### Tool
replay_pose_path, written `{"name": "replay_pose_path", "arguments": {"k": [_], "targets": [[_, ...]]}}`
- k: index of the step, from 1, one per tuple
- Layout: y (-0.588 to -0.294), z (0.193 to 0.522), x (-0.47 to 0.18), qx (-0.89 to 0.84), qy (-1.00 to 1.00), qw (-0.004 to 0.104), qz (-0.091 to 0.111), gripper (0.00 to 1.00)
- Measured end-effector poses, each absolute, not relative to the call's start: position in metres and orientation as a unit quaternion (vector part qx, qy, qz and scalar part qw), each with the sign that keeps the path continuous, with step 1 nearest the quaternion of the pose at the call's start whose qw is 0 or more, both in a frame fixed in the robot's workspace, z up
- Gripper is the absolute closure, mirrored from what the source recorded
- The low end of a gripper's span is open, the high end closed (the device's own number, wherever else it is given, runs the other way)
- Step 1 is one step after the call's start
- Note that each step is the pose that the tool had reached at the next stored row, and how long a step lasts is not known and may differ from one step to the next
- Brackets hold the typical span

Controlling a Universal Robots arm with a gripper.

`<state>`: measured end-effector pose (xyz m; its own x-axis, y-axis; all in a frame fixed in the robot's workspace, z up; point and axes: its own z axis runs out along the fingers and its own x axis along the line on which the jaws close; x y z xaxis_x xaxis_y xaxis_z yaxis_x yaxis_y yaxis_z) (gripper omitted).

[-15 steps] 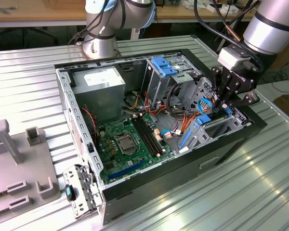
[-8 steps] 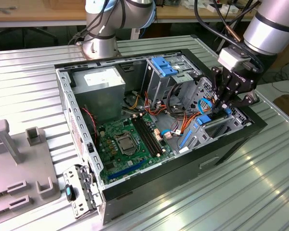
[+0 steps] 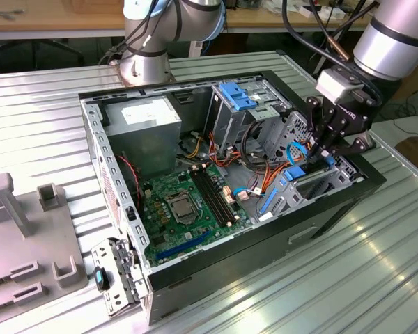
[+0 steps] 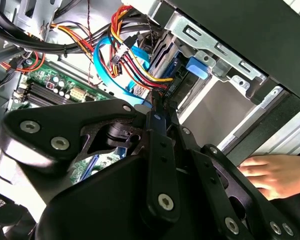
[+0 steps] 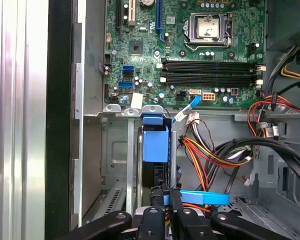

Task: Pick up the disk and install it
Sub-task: 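Insert the second disk wire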

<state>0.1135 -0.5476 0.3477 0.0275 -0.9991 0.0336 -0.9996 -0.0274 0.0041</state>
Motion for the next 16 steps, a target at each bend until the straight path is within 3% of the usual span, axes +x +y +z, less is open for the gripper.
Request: {"name": "replay_pose_path", "arguments": {"k": [16], "targets": [[-0.5493,0.3453,0.1135,0.722,-0.691,0.008,0.006,0.84]]}}
